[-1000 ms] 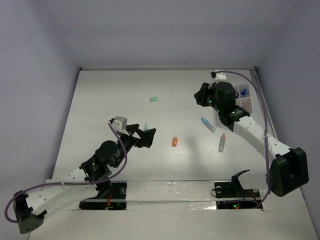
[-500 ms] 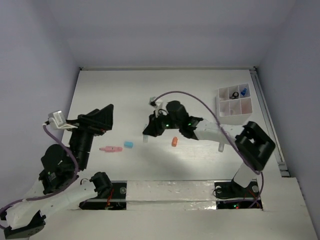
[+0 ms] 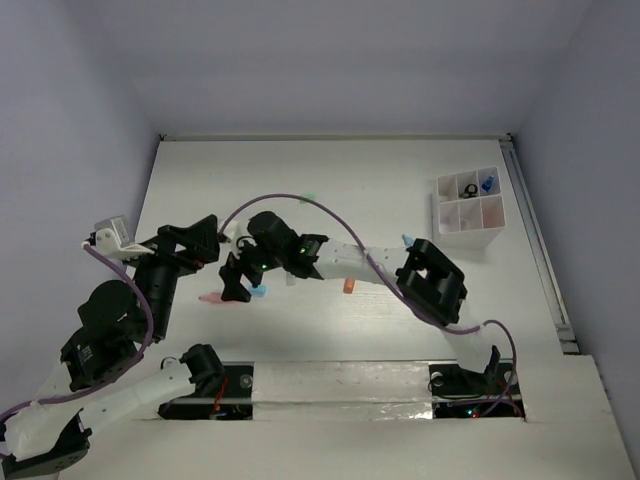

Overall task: Sort the stationery into containers
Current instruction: Pick up the pen from the center of the board.

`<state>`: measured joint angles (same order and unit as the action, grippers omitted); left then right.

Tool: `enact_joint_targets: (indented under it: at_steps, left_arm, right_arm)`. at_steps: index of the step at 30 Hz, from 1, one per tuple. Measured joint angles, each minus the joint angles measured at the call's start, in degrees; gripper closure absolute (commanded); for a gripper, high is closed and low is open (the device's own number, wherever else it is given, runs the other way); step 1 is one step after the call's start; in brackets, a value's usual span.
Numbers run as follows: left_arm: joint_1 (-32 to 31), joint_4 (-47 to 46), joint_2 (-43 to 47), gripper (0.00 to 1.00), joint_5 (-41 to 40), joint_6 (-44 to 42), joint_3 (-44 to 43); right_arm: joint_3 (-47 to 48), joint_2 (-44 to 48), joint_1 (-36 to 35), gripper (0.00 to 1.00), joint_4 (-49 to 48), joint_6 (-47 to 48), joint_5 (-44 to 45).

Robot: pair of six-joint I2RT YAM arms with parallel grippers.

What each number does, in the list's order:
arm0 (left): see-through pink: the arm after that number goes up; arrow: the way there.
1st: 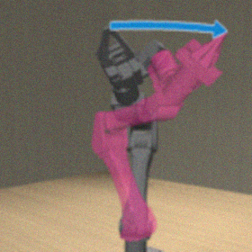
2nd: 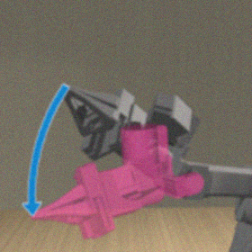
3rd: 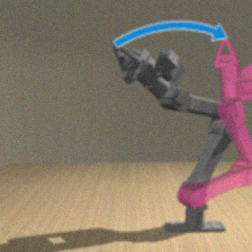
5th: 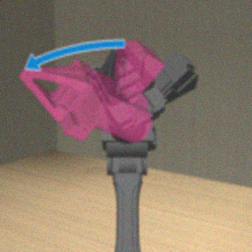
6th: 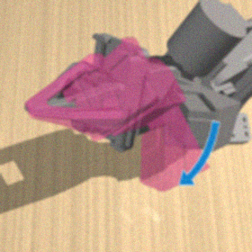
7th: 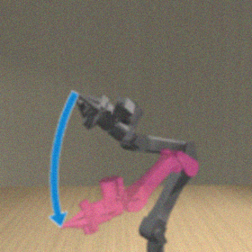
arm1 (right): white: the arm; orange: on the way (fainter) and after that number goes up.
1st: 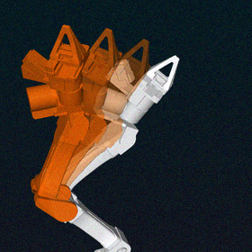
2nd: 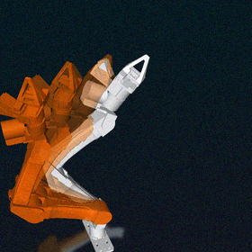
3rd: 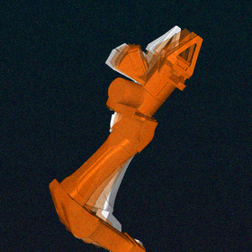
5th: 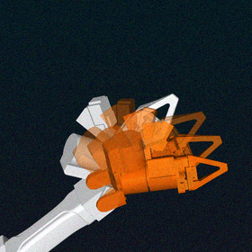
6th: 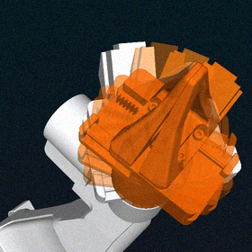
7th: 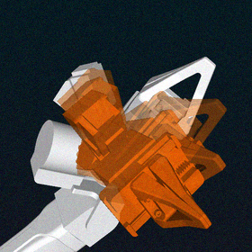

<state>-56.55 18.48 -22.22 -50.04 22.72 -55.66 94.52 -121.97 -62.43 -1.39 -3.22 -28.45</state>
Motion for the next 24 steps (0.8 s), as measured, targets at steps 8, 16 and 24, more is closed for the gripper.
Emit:
enact_joint_targets:
  at_steps: [8,16,24]
  left_arm:
    - [0.00,2.03,-0.04,0.01,-1.64,-1.18,0.00]
    - [0.00,2.01,-0.04,0.01,-2.60,-1.90,0.00]
    - [0.00,1.86,0.13,0.01,-3.21,-2.47,0.04]
  right_arm:
    - [12.26,-9.14,-3.26,0.15,14.40,10.01,8.68]
    - [18.51,-14.47,-4.26,0.24,21.64,14.51,12.17]
    - [20.09,-16.83,-5.01,0.34,23.96,16.63,15.74]
